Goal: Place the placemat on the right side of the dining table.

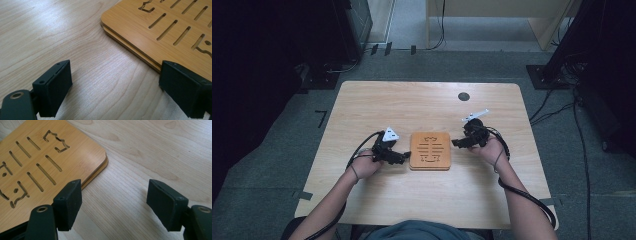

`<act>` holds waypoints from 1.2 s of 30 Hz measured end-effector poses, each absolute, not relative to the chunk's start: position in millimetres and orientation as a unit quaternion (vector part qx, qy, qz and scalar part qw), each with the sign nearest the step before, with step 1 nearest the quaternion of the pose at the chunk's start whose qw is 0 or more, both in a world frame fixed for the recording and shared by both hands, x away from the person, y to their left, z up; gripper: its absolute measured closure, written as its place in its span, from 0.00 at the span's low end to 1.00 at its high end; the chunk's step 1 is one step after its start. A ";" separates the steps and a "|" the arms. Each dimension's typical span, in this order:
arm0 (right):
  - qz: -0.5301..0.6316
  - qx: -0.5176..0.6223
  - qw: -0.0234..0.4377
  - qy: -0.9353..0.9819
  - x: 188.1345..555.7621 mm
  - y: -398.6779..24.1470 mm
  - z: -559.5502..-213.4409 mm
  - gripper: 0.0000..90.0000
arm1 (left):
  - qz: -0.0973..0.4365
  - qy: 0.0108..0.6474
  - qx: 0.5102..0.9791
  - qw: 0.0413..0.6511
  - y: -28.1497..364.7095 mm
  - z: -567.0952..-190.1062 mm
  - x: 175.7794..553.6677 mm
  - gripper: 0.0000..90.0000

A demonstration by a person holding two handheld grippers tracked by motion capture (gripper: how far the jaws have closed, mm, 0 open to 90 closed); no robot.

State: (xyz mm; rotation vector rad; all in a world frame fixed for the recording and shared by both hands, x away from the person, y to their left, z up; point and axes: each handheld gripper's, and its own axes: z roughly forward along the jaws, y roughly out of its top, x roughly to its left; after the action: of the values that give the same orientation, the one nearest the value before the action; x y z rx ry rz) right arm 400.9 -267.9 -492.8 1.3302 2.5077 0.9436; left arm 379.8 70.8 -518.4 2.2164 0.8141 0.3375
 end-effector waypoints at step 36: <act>0.306 0.403 0.079 0.859 405.1 -239.6 -495.8 0.29 | 0.145 0.337 0.851 0.376 84.5 -510.8 377.2 0.14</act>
State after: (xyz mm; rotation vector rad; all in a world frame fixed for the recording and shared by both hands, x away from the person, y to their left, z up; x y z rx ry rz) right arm 405.1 -239.6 -495.8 1.2066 2.5708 0.9171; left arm 377.2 84.5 -510.8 2.1758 0.8620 0.3713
